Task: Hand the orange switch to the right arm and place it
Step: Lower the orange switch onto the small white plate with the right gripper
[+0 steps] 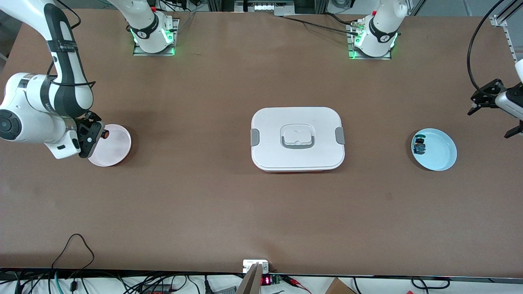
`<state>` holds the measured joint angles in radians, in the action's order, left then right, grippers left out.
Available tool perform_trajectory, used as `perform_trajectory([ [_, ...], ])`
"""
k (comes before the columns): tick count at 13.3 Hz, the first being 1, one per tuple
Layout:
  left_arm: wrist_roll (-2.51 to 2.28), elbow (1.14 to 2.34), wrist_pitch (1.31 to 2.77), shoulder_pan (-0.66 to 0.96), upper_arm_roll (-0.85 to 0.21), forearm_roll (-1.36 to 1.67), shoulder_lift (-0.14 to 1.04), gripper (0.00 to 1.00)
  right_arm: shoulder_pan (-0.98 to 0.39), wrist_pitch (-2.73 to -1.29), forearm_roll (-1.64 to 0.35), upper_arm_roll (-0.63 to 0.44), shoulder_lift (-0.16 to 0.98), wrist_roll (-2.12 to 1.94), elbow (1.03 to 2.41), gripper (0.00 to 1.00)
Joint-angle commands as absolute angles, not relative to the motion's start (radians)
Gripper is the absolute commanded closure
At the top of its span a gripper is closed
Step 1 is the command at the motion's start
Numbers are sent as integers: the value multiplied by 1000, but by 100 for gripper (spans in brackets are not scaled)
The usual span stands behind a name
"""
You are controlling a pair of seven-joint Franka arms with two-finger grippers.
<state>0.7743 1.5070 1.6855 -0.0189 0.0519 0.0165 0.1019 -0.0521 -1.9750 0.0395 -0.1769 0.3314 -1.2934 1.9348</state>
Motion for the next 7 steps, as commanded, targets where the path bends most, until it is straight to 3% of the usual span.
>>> perform_trajectory([
  [1, 581, 1532, 1704, 6, 64, 2, 72, 0, -23, -2125, 55, -167, 311, -1431, 2034, 94],
  [7, 158, 1531, 1615, 5, 58, -1, 71, 0, 9, -2409, 104, -167, 334, -1531, 2157, 94],
])
